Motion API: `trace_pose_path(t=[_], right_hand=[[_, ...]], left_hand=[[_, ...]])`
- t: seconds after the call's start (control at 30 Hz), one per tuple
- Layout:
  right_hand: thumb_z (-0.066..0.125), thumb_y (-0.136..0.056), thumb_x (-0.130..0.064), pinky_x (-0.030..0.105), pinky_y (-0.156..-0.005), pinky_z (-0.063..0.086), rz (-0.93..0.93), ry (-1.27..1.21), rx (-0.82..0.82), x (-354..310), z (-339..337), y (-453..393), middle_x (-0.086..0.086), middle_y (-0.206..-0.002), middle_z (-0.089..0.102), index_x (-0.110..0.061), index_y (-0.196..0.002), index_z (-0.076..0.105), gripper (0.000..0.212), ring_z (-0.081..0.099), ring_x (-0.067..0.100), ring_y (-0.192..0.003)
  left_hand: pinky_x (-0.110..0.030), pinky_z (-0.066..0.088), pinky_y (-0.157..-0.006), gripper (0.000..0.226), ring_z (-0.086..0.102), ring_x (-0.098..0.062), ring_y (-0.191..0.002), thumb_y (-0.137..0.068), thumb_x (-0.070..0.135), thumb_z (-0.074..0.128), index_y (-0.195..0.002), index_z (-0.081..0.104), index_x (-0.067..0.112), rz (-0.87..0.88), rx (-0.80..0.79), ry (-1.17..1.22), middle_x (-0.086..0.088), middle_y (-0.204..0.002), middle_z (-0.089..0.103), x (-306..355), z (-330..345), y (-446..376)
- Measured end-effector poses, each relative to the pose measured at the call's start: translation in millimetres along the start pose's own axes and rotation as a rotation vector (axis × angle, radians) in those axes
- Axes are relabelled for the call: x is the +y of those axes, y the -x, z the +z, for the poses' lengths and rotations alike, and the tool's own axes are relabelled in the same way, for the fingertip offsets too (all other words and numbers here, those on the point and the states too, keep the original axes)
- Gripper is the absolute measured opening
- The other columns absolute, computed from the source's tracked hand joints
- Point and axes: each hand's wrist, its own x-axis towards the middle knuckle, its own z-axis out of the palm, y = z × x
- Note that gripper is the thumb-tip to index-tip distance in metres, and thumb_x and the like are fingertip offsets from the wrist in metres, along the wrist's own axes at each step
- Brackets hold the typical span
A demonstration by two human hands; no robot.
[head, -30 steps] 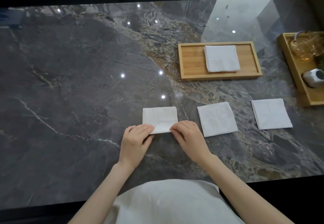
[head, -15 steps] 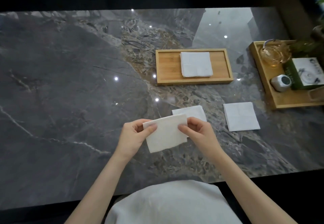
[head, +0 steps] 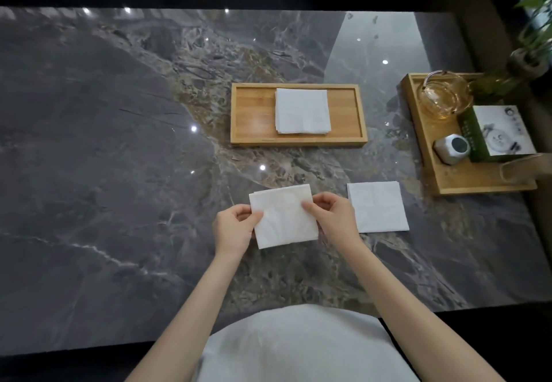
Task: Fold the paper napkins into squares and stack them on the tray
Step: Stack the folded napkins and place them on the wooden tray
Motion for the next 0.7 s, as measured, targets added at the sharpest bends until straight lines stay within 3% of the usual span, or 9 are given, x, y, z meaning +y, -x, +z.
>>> trace_pose_path(t=[0.13, 0.37, 0.57, 0.7], right_hand=[[0.069, -0.082, -0.023, 0.038, -0.069, 0.052, -0.003, 0.111, 0.015, 4.1, 0.0, -11.3, 0.002, -0.077, 0.068, -0.012, -0.076, 0.067, 0.013, 0.063, 0.018, -0.074], [0.066, -0.083, -0.028, 0.036, -0.07, 0.052, -0.009, 0.231, 0.017, 7.8, 1.8, -18.2, 0.0, -0.081, 0.068, -0.014, -0.083, 0.068, 0.014, 0.063, 0.016, -0.078], [0.063, -0.084, -0.028, 0.024, -0.057, 0.043, -0.059, 0.347, 0.066, 5.4, 4.0, -15.7, -0.003, -0.075, 0.063, -0.013, -0.084, 0.065, 0.016, 0.058, 0.013, -0.072], [0.062, -0.086, -0.027, 0.026, -0.063, 0.042, -0.14, 0.456, 0.143, 1.9, 3.2, -14.1, -0.002, -0.091, 0.061, -0.014, -0.101, 0.057, 0.021, 0.056, 0.015, -0.08]], left_hand=[[-0.048, 0.058, -0.065, 0.015, 0.068, -0.027, -0.07, -0.074, 0.016, 0.072, -0.064, 0.064, 0.024, 0.034, 0.071, -0.124, -0.009, -0.072, 0.071, -1.4, 7.5, -4.2], [-0.046, 0.057, -0.067, 0.009, 0.066, -0.02, -0.066, -0.074, 0.019, 0.073, -0.068, 0.066, 0.017, 0.057, 0.114, -0.244, 0.001, -0.065, 0.067, -0.3, 13.4, -9.4], [-0.04, 0.057, -0.061, 0.013, 0.063, -0.019, -0.059, -0.073, 0.022, 0.072, -0.07, 0.063, 0.013, 0.092, 0.121, -0.364, 0.001, -0.061, 0.064, 4.6, 14.9, -9.7], [-0.029, 0.041, -0.059, 0.02, 0.056, -0.017, -0.071, -0.075, 0.033, 0.067, -0.078, 0.057, 0.017, 0.159, 0.21, -0.523, 0.005, -0.072, 0.058, 8.8, 10.8, -4.9]])
